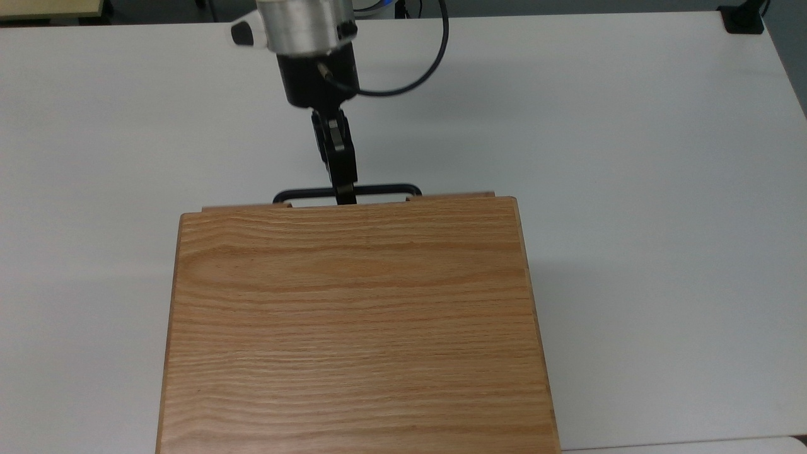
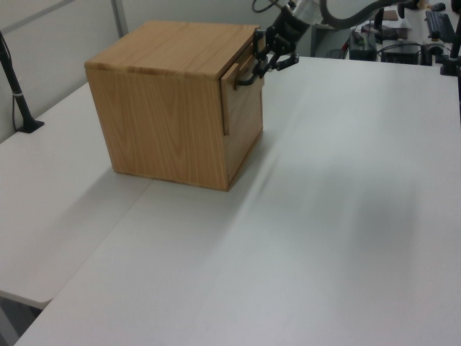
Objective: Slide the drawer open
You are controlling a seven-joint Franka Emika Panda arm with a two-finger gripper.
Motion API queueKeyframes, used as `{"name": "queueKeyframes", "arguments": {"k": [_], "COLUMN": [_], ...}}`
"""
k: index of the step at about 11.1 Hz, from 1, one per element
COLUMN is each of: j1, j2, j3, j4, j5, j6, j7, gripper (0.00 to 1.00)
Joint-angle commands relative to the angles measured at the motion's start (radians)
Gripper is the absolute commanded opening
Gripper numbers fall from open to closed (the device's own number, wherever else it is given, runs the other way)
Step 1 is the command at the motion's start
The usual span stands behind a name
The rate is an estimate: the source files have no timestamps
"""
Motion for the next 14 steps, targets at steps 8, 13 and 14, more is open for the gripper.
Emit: {"name": "queueKeyframes", "arguments": {"k": [8, 13, 14], "j1": [0.011, -0.023, -0.025], "j2": [-0.447, -0.584, -0.584], "j3": [-0.018, -0.021, -0.021], "j4": [-0.458, -0.49, -0.49], "j5": [0.016, 0.018, 0.018], "j6": [-0.112, -0.336, -0.34], "j7": [-0.105, -0.173, -0.174], "gripper": [0.07, 0.09, 0.27]}}
